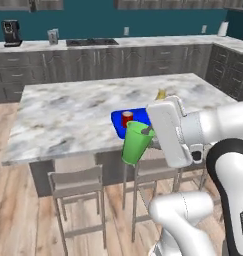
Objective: There is a tray on the dining counter. Grab the cup, mug, and pitcher and place them on the tray. The pitcher may be placed next to the tray if it cannot fit the tray.
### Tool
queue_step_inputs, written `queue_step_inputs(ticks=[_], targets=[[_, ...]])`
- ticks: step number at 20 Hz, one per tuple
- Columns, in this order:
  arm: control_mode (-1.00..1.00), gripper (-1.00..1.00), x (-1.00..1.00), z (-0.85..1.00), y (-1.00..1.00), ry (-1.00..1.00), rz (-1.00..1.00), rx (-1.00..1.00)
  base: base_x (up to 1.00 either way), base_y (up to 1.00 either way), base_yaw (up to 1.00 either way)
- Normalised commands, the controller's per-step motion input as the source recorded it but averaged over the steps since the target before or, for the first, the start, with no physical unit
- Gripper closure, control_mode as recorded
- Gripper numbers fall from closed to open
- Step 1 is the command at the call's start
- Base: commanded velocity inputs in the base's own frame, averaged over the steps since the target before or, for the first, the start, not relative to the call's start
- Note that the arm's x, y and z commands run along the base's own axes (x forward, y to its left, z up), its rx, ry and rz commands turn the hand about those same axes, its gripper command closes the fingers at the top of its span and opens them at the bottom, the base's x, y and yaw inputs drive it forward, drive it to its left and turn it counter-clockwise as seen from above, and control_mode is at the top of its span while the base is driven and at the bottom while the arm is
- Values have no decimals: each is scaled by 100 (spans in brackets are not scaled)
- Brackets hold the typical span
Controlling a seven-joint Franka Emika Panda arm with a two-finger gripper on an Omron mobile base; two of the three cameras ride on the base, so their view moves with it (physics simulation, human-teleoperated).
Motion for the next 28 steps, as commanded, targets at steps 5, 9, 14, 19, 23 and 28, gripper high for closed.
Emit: queue_step_inputs(ticks=[5, 9, 14, 19, 23, 28], targets=[[100, 100, 0, 0, 0, 0, 0, 0, 11, -100, 0], [100, 100, 0, 0, 0, 0, 0, 0, 54, -100, 1], [100, 100, 0, 0, 0, 0, 0, 0, 71, -100, 4], [100, 100, 0, 0, 0, 0, 0, 0, 97, -81, 0], [100, 100, 0, 0, 0, 0, 0, 0, 100, -20, 0], [100, 100, 0, 0, 0, 0, 0, 0, 72, 20, -6]])
